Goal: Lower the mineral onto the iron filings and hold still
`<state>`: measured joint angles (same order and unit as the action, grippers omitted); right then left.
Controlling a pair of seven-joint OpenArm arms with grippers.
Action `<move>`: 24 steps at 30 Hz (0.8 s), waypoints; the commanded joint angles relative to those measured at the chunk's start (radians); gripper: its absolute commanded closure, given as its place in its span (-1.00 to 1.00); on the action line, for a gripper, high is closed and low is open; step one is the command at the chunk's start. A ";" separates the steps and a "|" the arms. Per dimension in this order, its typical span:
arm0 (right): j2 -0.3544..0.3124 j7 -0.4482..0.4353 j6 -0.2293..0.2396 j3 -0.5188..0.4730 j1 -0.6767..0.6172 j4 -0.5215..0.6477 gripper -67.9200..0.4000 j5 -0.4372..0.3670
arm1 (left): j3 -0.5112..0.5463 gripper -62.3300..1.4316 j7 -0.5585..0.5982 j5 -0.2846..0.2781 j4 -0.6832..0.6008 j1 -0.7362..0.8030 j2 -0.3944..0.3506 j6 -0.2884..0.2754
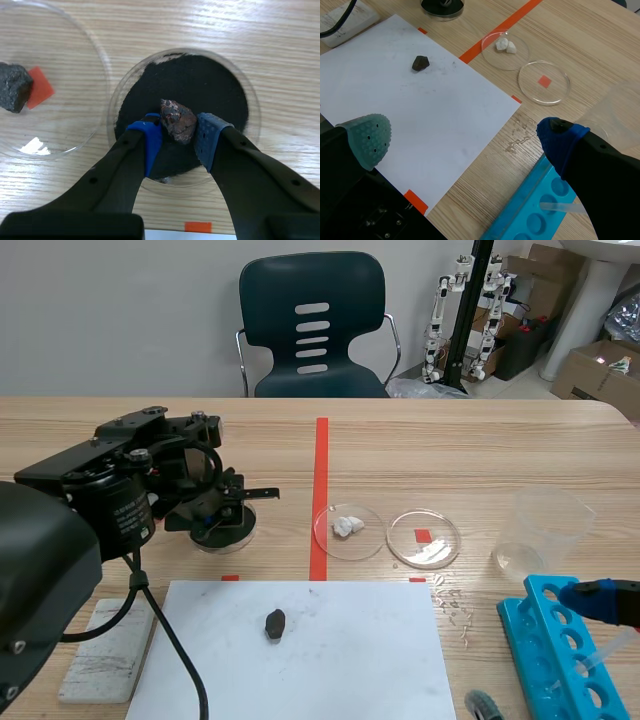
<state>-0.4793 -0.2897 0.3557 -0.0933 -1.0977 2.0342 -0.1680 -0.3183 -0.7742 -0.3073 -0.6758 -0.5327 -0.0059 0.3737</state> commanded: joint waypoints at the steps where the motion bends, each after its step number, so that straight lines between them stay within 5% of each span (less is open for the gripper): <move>1: -0.005 -0.019 0.000 -0.003 0.001 0.013 -0.80 -0.011 | 0.005 0.59 0.008 0.001 -0.022 -0.025 0.003 -0.002; 24: -0.005 -0.019 0.000 -0.003 0.001 0.013 -0.80 -0.011 | 0.005 0.59 -0.004 0.004 0.027 -0.028 0.008 -0.002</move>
<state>-0.4793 -0.2897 0.3557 -0.0933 -1.0977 2.0342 -0.1680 -0.3183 -0.7773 -0.3065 -0.6418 -0.5461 -0.0029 0.3725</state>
